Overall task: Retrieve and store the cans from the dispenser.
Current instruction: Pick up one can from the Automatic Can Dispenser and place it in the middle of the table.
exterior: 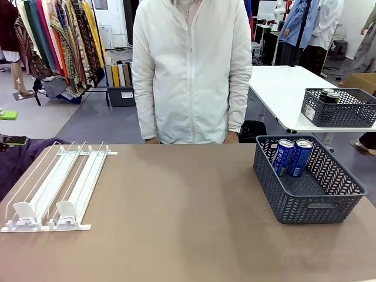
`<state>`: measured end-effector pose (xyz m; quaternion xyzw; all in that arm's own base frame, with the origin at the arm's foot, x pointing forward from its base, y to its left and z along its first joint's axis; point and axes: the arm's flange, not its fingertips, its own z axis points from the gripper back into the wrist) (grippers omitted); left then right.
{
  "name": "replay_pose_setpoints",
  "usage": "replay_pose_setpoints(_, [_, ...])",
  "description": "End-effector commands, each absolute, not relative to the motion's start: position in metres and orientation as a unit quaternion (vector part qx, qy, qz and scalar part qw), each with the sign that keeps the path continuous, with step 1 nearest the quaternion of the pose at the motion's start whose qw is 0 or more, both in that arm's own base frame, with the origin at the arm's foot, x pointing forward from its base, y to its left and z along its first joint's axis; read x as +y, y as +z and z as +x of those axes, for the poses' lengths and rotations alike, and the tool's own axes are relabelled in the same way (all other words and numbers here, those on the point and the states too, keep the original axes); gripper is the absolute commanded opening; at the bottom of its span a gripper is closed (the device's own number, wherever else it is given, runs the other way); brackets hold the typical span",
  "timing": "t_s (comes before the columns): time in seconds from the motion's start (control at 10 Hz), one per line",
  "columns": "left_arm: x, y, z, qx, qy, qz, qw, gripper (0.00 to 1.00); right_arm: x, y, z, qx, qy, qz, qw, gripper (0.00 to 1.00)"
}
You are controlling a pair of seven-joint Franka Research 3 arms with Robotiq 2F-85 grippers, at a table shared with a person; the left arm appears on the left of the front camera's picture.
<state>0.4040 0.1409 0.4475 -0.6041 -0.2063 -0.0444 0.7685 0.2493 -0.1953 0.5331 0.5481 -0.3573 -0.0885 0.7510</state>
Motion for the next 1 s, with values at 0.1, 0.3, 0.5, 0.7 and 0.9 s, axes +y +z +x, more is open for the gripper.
replay_pose_setpoints(0.1, [0.1418,0.4485,0.4006,-0.200,-0.042,-0.601,0.773,1.00,-0.1938,0.5353,0.2522,-0.371,-0.083,0.555,0.740,1.00])
replay_pose_setpoints(0.3, [0.1418,0.4485,0.4006,-0.200,-0.042,-0.601,0.773,1.00,-0.1938,0.5353,0.2522,-0.371,-0.083,0.555,0.740,1.00])
replay_pose_setpoints(0.5, [0.1418,0.4485,0.4006,-0.200,-0.042,-0.601,0.773,1.00,-0.1938,0.5353,0.2522,-0.371,-0.083,0.555,0.740,1.00])
replay_pose_setpoints(0.7, [0.1418,0.4485,0.4006,-0.200,-0.042,-0.601,0.773,1.00,-0.1938,0.5353,0.2522,-0.371,-0.083,0.555,0.740,1.00])
replay_pose_setpoints(0.9, [0.1418,0.4485,0.4006,-0.200,-0.042,-0.601,0.773,1.00,-0.1938,0.5353,0.2522,-0.371,-0.083,0.555,0.740,1.00])
